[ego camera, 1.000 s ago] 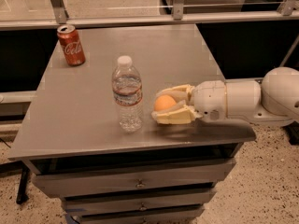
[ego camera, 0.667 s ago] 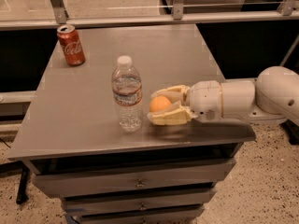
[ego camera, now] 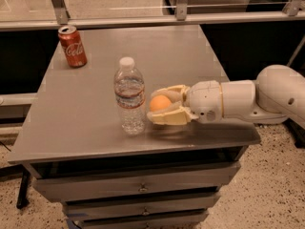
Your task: Move orange near water bottle
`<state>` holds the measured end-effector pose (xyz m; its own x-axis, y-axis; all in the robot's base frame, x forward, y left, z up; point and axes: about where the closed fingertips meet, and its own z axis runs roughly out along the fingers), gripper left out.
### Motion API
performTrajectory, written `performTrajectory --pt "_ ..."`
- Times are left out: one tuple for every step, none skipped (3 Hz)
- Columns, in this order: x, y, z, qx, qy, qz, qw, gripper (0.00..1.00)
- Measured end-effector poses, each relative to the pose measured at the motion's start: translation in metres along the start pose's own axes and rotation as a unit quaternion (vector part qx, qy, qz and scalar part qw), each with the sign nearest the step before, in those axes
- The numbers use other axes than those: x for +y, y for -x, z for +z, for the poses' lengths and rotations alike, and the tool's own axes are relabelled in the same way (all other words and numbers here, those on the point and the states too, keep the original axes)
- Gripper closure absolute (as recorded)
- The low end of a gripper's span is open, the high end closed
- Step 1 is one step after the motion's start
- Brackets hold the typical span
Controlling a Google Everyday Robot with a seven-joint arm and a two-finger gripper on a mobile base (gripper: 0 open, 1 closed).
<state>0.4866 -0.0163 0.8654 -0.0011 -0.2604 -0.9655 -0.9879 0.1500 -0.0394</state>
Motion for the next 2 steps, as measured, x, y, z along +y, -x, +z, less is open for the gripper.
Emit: performTrajectory --pt "-0.0001 0.0003 0.0004 0.002 0.001 -0.002 1.0 0.14" --pt "0.0001 0.0004 0.0 0.004 0.0 -0.004 1.0 0.0"
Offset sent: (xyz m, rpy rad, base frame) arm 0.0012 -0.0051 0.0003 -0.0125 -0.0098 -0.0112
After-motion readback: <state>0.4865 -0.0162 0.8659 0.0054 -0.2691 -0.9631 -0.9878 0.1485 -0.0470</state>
